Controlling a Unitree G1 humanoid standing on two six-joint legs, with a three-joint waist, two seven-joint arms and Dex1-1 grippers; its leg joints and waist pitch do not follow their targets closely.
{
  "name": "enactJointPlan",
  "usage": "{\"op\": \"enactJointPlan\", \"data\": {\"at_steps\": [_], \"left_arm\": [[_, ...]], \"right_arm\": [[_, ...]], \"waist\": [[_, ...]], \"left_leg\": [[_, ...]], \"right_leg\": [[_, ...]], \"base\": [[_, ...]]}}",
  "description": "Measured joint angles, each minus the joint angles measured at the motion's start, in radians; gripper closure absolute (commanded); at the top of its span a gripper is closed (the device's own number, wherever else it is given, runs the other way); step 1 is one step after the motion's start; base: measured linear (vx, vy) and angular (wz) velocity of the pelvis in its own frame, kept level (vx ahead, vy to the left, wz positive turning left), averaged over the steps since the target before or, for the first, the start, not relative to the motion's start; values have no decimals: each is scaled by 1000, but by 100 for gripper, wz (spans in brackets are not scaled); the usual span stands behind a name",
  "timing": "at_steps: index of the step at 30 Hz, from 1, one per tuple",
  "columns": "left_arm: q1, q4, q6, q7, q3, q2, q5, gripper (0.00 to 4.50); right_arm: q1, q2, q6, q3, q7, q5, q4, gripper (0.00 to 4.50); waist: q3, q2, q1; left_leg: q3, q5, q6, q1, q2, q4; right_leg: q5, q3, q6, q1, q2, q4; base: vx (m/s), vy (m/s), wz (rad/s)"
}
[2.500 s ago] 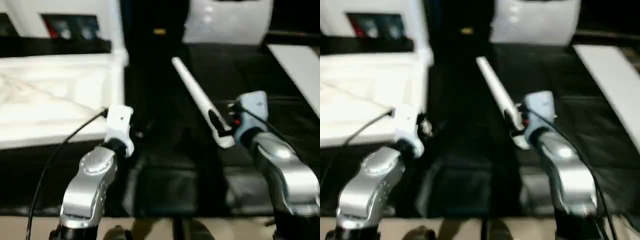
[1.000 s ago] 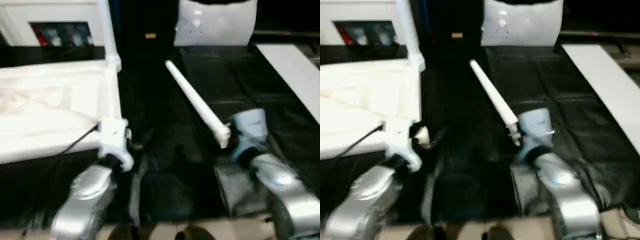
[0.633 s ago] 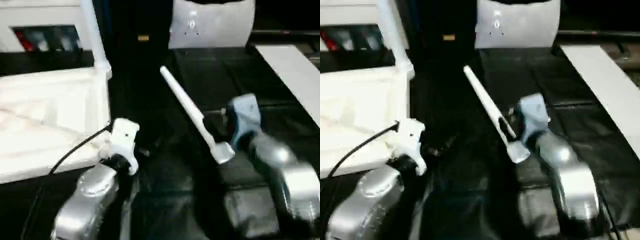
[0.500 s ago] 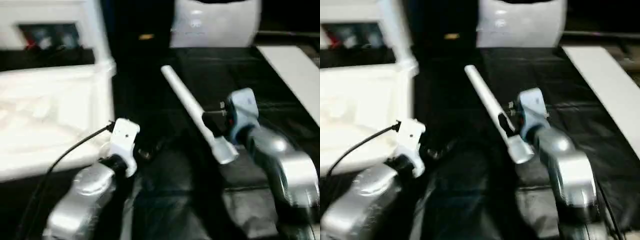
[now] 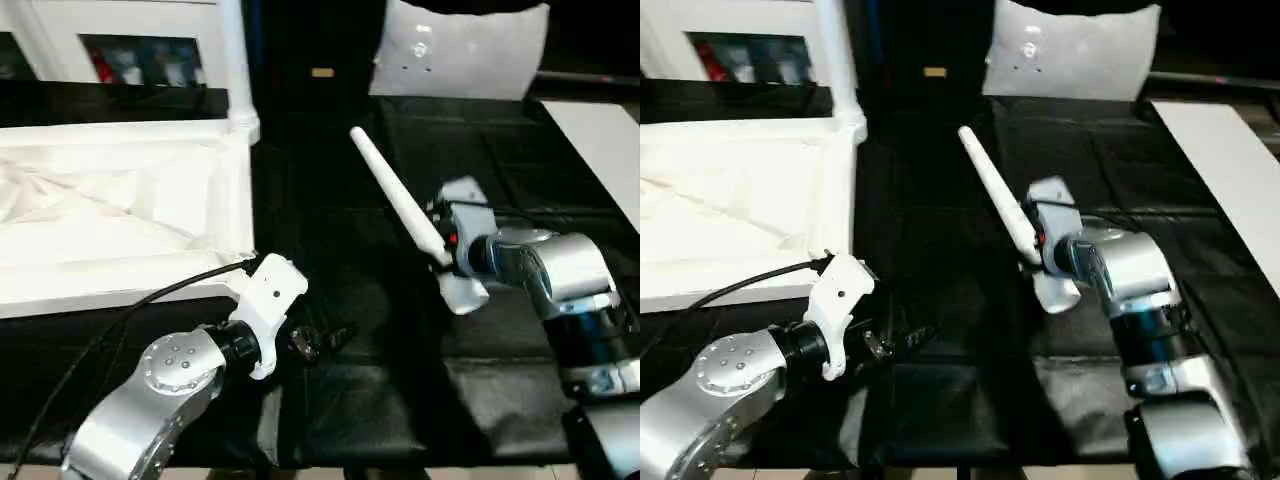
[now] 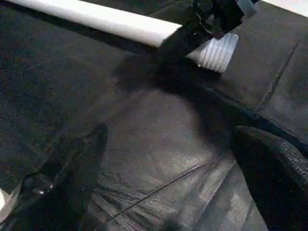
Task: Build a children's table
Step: Pick table leg
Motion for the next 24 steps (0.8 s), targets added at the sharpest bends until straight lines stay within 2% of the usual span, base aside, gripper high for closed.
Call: {"op": "enactJointPlan", "data": {"at_steps": [1, 9, 12, 14, 16, 20, 21, 24], "left_arm": [[-2, 0, 7, -1, -1, 0, -1, 0], [-17, 0, 25, -2, -8, 13, -19, 0], [-20, 0, 25, -9, -13, 17, -20, 0], [-21, 1, 25, -11, -22, 23, -21, 0], [-23, 3, 25, -12, -26, 26, -21, 0], [-45, 19, 24, -27, -30, 43, -22, 0], [-53, 23, 21, -31, -30, 48, -22, 0], [-58, 31, 18, -33, -29, 55, -23, 0]], "right_arm": [[-3, -2, 6, 1, 15, 4, 2, 77], [-11, -36, 58, 17, 69, 30, 0, 131], [-11, -36, 63, 17, 78, 31, 0, 165], [-11, -37, 65, 17, 83, 31, 0, 171], [-11, -37, 65, 17, 88, 34, 0, 208], [-11, -34, 66, 17, 88, 44, 1, 228], [-9, -30, 66, 12, 87, 45, 1, 244], [5, -30, 67, -12, 86, 49, -5, 250]], "waist": [[0, 0, 0], [-1, -2, 6], [-2, -2, 6], [-2, -1, 7], [-2, -1, 7], [-4, 3, 11], [-4, 3, 13], [-5, 2, 23]], "left_leg": [[0, 0, 0, -1, 0, 0], [1, 1, 9, -3, 1, -3], [1, 1, 9, -3, 1, -4], [1, 1, 9, -2, 1, -5], [1, 1, 9, -2, 1, -5], [1, 2, 8, -1, 1, -5], [1, 2, 7, -1, 1, -5], [1, 3, 6, -1, 1, -5]], "right_leg": [[0, 0, 0, -1, 0, 0], [2, -1, -1, -2, 0, 0], [2, -1, -1, -2, 0, 0], [2, -1, -2, -2, 0, 1], [2, -2, -2, -2, 0, 1], [3, -2, -3, -2, 0, 2], [3, -2, -4, -2, 0, 2], [4, -2, -4, -2, 0, 1]], "base": [[0, 0, 0], [0, 0, 0], [0, 0, 0], [0, 0, 0], [0, 0, 0], [0, 0, 0], [0, 0, 0], [0, 0, 0]]}}
